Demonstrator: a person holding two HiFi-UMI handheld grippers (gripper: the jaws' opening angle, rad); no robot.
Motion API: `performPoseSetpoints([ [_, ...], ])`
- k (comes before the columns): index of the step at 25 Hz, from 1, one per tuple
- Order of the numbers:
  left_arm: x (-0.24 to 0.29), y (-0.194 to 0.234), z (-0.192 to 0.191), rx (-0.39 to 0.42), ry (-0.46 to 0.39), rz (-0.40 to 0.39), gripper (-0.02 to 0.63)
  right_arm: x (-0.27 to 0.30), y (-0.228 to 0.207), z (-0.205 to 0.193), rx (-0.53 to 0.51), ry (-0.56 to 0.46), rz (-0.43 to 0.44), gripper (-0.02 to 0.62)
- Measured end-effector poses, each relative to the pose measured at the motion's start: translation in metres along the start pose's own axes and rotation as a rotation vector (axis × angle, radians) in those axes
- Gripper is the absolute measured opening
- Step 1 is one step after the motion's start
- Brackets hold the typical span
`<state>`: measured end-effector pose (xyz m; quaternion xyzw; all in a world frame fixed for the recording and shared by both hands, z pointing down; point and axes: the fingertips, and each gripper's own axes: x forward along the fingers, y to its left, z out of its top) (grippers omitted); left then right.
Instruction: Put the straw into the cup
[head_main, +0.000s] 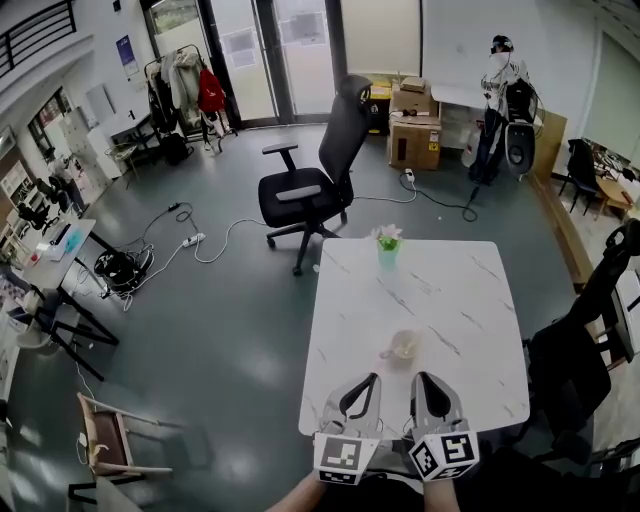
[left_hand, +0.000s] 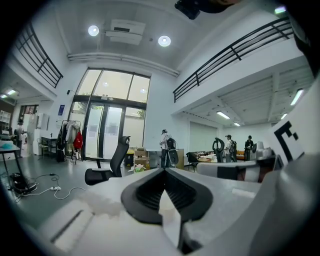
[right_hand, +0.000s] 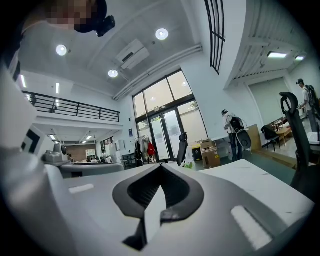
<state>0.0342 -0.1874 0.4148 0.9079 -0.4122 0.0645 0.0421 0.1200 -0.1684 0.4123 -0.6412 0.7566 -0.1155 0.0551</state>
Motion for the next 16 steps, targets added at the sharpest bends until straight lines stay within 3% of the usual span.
performPoseSetpoints([
  [16, -0.049, 0.012, -0.021, -0.031, 0.013, 0.012, 0.002, -0.020, 0.042, -0.025, -0.011, 0.027, 0.004, 0.000],
])
